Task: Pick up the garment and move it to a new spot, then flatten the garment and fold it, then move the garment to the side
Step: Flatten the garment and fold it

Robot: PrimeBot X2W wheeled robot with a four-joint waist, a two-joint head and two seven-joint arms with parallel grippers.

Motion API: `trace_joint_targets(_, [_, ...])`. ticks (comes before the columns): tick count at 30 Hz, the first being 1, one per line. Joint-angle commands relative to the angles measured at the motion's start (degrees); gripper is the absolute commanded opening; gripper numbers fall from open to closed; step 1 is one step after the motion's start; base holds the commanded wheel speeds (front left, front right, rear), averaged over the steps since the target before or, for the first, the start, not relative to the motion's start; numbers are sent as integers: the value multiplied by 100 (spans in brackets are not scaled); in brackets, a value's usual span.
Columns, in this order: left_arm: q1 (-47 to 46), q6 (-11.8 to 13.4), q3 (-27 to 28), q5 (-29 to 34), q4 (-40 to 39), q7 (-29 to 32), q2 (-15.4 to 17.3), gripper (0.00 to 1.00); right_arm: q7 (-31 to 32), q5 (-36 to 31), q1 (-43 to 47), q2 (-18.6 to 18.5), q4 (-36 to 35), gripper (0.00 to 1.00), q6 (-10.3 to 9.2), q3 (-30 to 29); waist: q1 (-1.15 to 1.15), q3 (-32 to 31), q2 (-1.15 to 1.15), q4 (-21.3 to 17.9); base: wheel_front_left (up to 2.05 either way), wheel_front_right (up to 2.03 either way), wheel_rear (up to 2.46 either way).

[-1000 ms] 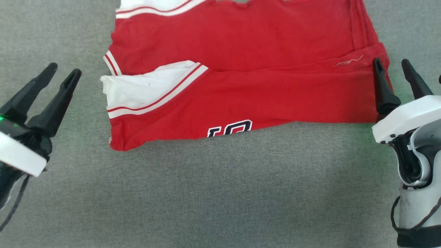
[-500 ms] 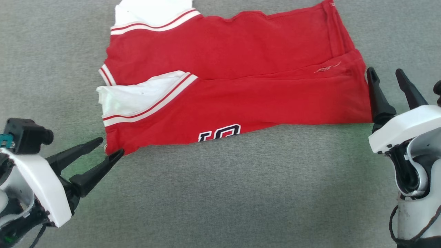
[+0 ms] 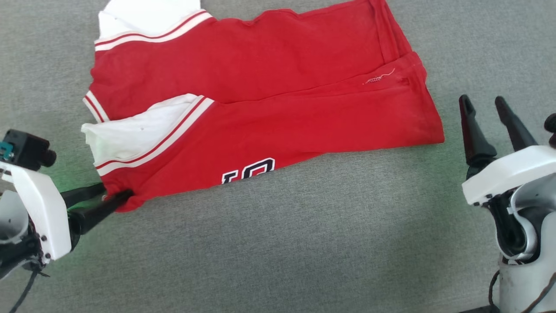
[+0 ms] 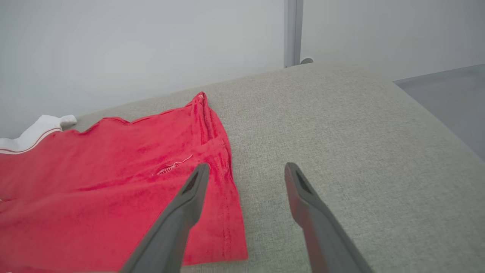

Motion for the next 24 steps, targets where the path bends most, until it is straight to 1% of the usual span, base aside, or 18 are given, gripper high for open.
trace_joint_targets(1, [260,19,-328,-105,-55,290,-284,38,54,7,47,2,-37,100,-3,63,0,22,-1,-30,0,0,0])
trace_joint_targets(2, [221,16,-325,-112,-134,334,-258,21,123,-17,82,2,-53,100,-3,121,0,29,-1,-45,0,0,0])
trace_joint_targets(3, [197,16,-320,-125,-183,345,-228,0,229,-62,112,3,-63,100,-3,176,0,34,-1,-60,0,0,0])
trace_joint_targets(6, [164,12,-279,-166,-287,327,-128,0,758,-199,144,-159,-59,100,-3,450,0,46,-1,-105,0,0,0])
trace_joint_targets(9, [115,18,-253,-95,-329,257,-57,0,1469,-192,28,-374,-68,100,-3,729,0,65,-1,-113,0,0,0])
trace_joint_targets(12, [20,18,-223,-68,-408,162,-89,0,2215,-142,-148,-624,-122,100,-4,910,0,93,-1,-72,0,0,0])
trace_joint_targets(15, [-79,18,-207,-49,-484,123,-125,0,2873,-94,-341,-799,-164,100,-3,950,0,144,-1,12,0,0,0])
trace_joint_targets(17, [-148,18,-194,-19,-519,87,-165,0,3119,-123,-494,-815,-152,100,-4,887,0,194,-1,79,0,0,0])
trace_joint_targets(20, [-278,19,-172,31,-572,26,-216,0,3442,-163,-641,-807,49,100,-4,800,0,294,-1,186,0,0,0])
trace_joint_targets(24, [-418,19,-203,80,-632,-46,-320,0,3672,-325,-775,-810,434,100,-4,805,0,413,-1,325,0,0,0])
